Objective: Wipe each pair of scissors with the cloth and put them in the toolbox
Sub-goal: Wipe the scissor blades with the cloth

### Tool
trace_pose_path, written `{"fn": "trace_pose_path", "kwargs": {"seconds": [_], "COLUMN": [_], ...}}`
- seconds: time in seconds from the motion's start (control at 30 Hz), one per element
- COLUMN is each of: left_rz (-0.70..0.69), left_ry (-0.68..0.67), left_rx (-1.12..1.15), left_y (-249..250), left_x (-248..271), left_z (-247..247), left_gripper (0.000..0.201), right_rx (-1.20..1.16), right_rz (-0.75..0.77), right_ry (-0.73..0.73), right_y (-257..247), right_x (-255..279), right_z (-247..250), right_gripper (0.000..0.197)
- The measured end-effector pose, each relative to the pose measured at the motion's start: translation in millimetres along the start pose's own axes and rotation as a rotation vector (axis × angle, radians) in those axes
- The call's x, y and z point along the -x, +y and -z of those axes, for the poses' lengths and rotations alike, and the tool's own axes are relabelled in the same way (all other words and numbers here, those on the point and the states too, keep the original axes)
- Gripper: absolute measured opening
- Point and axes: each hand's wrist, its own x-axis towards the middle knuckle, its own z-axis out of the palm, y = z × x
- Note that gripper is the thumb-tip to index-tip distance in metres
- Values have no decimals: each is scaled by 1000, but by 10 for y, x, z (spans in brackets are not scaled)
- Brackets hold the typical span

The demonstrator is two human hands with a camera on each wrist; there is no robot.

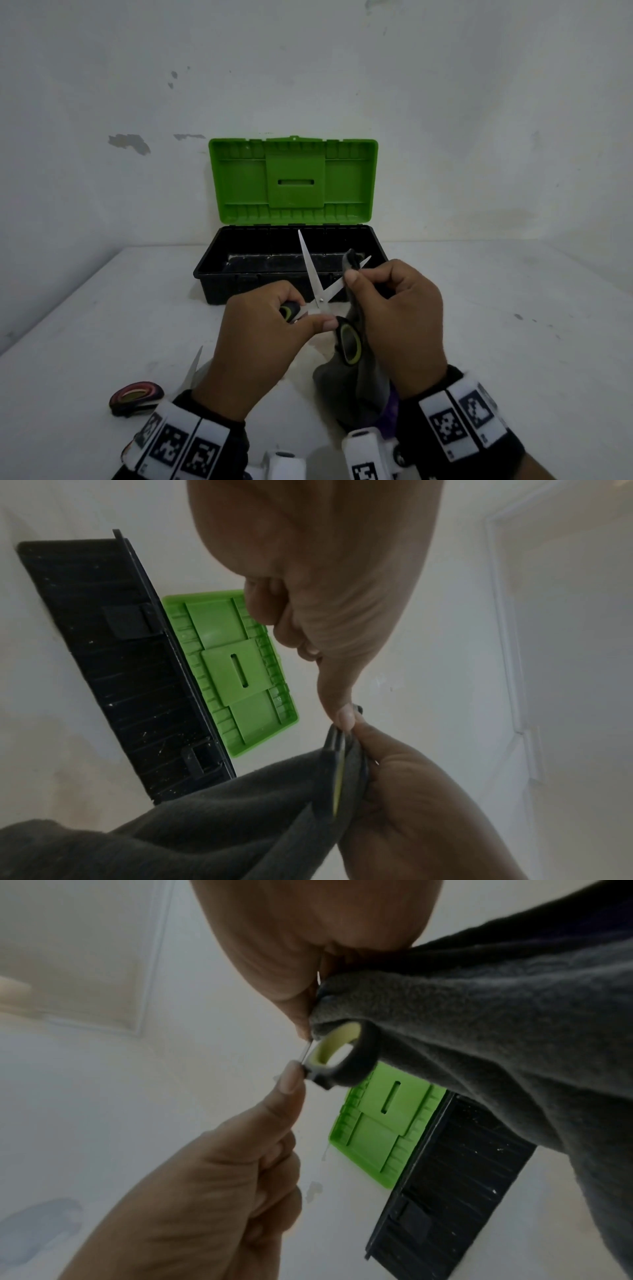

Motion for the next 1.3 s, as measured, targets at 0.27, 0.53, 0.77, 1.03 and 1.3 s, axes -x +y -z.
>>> {"fn": "trace_pose_path", "kwargs": {"seconds": [0.27,0.53,0.77,1.03,1.3], "left_rz": [-9,10,12,-2,29], "left_ry": [12,-10,-4,3,0], "left_rx": [29,56,63,68,67], "left_y": [1,-41,-36,5,38], "left_x": [13,42,46,28,27], "left_z": [27,8,13,-10,-38], "left_gripper": [38,37,39,39,35], "right_rx": [-20,-20,6,0,-7], "right_rz": [-21,-19,8,15,-5], "right_ry": [-16,-43,-61,15,67], "right_y": [-52,-56,-91,-75,-20], "right_x": [-12,74,99,30,-59], "right_z": [42,57,61,72,101], "right_gripper": [15,14,15,14,14]}}
